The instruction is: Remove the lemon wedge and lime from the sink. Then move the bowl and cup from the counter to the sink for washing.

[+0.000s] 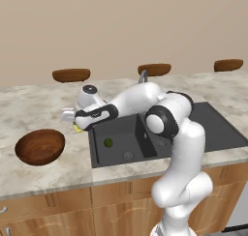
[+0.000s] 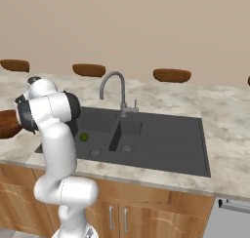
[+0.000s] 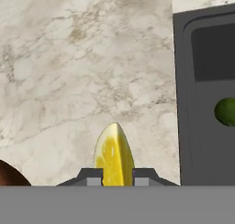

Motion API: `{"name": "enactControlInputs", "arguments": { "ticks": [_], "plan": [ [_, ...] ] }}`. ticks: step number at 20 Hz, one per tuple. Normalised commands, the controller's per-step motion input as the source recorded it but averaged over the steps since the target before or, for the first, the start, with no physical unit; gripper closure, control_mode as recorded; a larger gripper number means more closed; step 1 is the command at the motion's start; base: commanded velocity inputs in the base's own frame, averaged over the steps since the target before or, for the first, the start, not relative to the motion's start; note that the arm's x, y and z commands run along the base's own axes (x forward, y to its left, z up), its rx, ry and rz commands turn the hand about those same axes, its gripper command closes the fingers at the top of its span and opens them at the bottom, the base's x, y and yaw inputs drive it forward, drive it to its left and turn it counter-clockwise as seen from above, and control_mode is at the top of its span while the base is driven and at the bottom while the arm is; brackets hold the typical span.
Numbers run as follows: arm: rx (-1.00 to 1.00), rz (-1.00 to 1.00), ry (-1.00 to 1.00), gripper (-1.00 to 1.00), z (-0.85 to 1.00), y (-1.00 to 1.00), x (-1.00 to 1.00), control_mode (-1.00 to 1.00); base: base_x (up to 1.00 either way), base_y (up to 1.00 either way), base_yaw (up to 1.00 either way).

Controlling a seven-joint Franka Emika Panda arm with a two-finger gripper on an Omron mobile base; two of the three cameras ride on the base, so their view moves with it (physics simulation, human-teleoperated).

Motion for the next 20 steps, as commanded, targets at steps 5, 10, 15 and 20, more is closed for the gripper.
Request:
{"name": "enactControlInputs", "arguments": {
  "ticks": [5,10,15,20],
  "plan": [
    [0.00,-0.03,0.00,1.00,-0.28,0.19,0.25,-1.00,0.00,0.00,0.00],
    [0.00,-0.05,0.00,1.00,-0.30,0.16,0.23,-1.00,0.00,0.00,0.00],
    [0.00,-0.05,0.00,1.00,-0.28,0.10,0.21,-1.00,0.00,0.00,0.00],
    [0.00,-0.04,0.00,1.00,-0.26,0.08,0.17,-1.00,0.00,0.00,0.00]
  ]
}}
